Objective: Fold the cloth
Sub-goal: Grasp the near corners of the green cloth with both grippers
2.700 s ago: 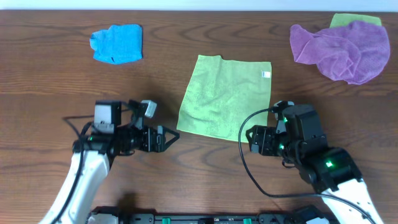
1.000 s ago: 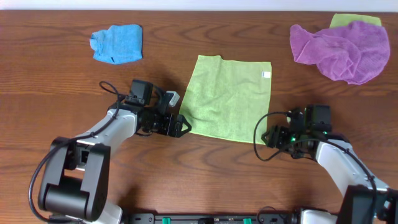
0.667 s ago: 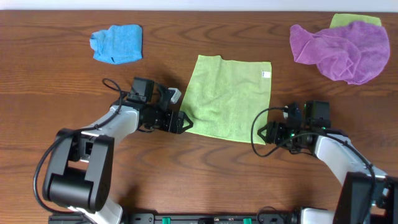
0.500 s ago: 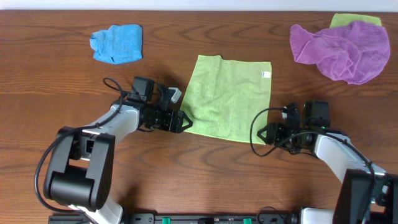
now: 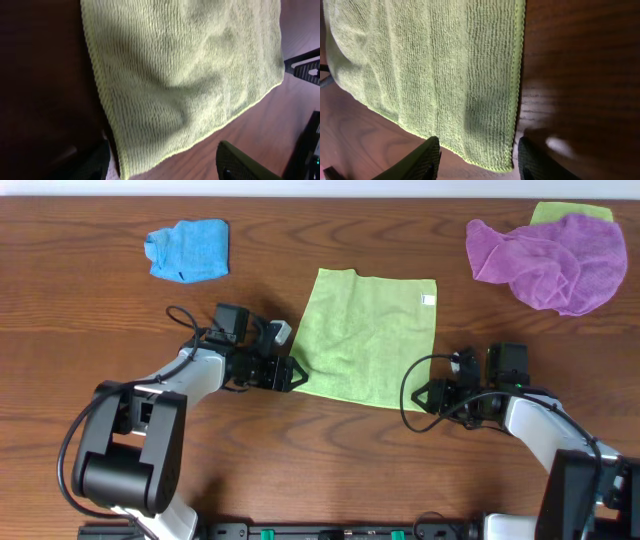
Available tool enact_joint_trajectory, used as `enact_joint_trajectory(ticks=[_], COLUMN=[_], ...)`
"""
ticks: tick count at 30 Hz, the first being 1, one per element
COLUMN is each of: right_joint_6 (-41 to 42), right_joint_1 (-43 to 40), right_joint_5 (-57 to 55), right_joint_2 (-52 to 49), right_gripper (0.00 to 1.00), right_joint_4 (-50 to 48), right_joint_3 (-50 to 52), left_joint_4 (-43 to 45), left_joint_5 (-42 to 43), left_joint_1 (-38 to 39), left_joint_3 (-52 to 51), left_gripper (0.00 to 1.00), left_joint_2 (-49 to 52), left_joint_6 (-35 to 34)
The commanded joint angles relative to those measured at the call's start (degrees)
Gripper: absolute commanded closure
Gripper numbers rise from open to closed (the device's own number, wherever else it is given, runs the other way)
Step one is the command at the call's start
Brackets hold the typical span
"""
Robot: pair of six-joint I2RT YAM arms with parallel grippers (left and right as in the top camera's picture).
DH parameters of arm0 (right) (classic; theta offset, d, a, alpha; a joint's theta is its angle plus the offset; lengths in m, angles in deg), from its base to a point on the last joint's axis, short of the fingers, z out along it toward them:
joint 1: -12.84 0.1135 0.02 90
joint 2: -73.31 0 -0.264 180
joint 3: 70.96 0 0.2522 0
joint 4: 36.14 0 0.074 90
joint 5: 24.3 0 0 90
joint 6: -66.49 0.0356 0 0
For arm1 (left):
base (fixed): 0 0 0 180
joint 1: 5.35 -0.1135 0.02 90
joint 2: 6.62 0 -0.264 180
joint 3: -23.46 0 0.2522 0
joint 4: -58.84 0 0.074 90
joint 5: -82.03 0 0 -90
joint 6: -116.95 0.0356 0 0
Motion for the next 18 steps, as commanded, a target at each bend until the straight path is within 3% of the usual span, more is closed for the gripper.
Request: enact_joint_trajectory(ticks=[1,18], right_joint_6=[0.24,0.15], right_joint_1=[-0.15,-0.24], right_joint_5=[-3.45,-2.21], right_joint_2=[-1.84,-5.73], right_gripper=[0.48,0.49], right_joint_4=[-0.44,-3.1], right_joint_3=[1.77,2.99], left_joint_4=[0.37,1.75], left_joint_5=[-0.42,9.09], left_joint_1=[0.2,0.17], left_joint_3=[-0.33,-0.35], left_gripper=[0.3,0.34], left_joint_2=[1.38,5.27], left_joint_6=[-1.18,-2.69])
